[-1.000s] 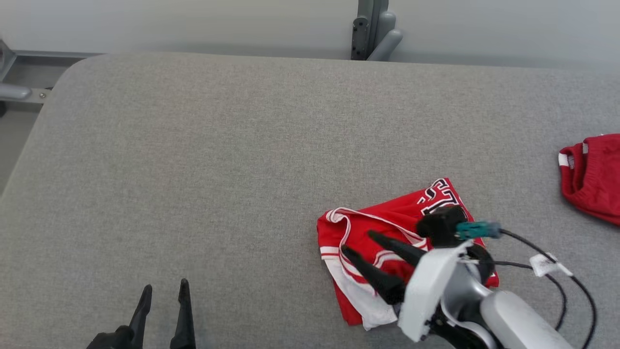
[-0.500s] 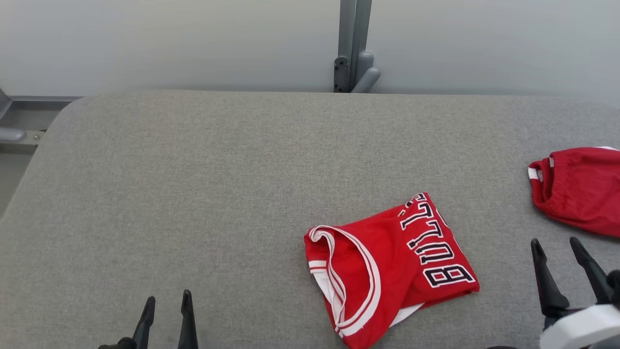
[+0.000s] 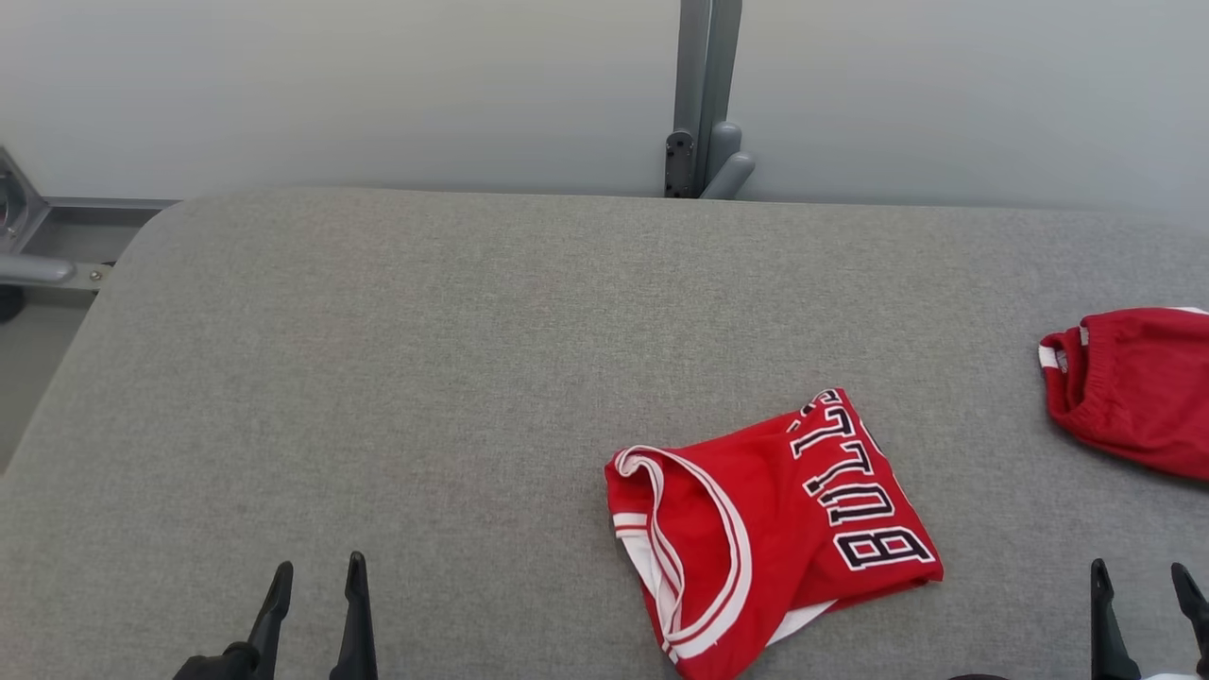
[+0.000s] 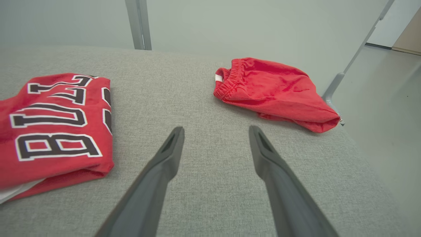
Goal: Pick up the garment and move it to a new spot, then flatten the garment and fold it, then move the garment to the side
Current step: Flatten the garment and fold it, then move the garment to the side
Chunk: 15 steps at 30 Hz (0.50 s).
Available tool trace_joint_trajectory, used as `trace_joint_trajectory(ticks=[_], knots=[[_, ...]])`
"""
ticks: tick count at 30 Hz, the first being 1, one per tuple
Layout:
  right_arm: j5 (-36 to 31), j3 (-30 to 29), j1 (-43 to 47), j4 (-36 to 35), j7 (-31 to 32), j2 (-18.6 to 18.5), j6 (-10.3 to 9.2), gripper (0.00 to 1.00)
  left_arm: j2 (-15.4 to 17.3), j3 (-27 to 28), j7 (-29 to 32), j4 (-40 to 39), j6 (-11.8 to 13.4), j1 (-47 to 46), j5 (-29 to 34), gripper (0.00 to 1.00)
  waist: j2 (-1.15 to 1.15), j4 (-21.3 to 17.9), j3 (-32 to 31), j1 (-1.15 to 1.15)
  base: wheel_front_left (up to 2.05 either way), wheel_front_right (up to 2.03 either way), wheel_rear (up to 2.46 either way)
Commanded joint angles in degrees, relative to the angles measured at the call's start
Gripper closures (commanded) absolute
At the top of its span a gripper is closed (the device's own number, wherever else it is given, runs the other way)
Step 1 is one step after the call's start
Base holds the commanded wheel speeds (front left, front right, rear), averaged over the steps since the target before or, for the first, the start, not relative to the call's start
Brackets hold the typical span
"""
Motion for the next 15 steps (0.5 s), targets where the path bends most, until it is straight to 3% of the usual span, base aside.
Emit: trace_joint_trajectory(ticks=[1,6,8,9,10,15], knots=[[-0.4,-0.3,0.5,-0.1,-0.2,0.3,-0.09,0.0,0.1,0.2,-0.2,0.1,-0.3,-0.7,0.5,0.0,0.0,0.4,-0.1,0.0,0.0,0.0,0.0],[3.2,0.6,-2.1,0.6,-0.2,1.7,-0.09,0.0,0.1,0.8,-0.2,-0.4,-0.3,-0.4,0.2,0.0,0.0,0.5,-0.1,0.0,0.0,0.0,0.0],[6.8,4.8,-3.7,3.9,-0.1,1.4,-0.04,0.0,0.1,0.7,-0.2,-0.7,-0.1,-0.2,0.0,0.0,0.0,0.5,0.1,0.0,0.0,0.0,0.0],[9.2,8.0,-4.9,6.1,-0.1,0.3,-0.04,0.0,0.1,0.5,-0.2,-0.9,0.1,-0.1,-0.2,0.0,0.0,0.5,0.2,0.0,0.0,0.0,0.0],[13.6,12.9,-8.3,9.0,0.5,-3.3,-0.11,0.0,0.1,0.1,-0.2,-1.2,0.2,-0.2,-0.5,0.0,0.0,0.4,0.7,0.0,0.0,0.0,0.0],[25.5,22.4,-16.7,11.6,9.8,-9.9,-0.07,0.0,0.1,-0.8,-0.2,-1.9,0.5,-1.3,-0.8,0.0,0.0,1.0,2.5,0.0,0.0,0.0,0.0]])
